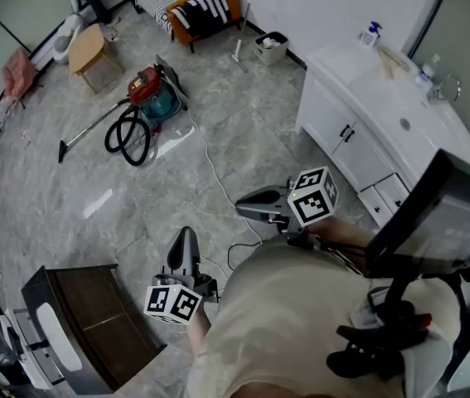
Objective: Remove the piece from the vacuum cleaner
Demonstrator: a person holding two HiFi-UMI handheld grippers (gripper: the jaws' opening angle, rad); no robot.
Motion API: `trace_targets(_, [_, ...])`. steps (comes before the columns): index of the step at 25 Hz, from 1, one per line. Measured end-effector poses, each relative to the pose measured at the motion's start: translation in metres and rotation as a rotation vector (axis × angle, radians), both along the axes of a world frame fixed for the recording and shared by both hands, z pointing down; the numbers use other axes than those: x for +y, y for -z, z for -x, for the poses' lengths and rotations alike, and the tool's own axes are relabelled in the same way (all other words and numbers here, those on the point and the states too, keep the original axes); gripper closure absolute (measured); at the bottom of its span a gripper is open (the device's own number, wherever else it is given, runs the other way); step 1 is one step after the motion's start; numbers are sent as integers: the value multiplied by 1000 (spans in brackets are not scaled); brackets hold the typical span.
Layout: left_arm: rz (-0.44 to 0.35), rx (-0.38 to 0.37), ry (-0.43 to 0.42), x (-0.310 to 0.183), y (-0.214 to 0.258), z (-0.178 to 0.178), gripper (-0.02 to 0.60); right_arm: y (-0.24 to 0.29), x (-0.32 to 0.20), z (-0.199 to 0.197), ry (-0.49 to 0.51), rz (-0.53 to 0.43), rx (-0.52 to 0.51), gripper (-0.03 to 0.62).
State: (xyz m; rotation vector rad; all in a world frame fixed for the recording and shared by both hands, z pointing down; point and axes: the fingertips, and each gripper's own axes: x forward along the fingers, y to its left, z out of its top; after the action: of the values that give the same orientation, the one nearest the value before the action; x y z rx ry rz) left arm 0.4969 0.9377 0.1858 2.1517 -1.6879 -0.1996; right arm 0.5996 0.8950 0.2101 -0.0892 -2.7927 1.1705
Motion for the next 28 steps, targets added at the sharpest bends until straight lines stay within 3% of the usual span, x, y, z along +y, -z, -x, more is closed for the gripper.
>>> trace_targets(7, [0, -19, 8, 7, 1, 0, 578, -2, 3, 1, 1, 41, -5, 592])
trace_targets(14, [7, -21, 14, 37, 1, 33, 578, 8, 31, 31, 17, 27, -9, 591])
trace_targets(18, [1, -17, 65, 61, -3, 44, 578, 5, 45, 51, 74, 20, -6, 592])
trace_targets(28, [61, -31, 73, 79, -16, 51, 578, 5, 59, 68, 115, 53, -6, 591])
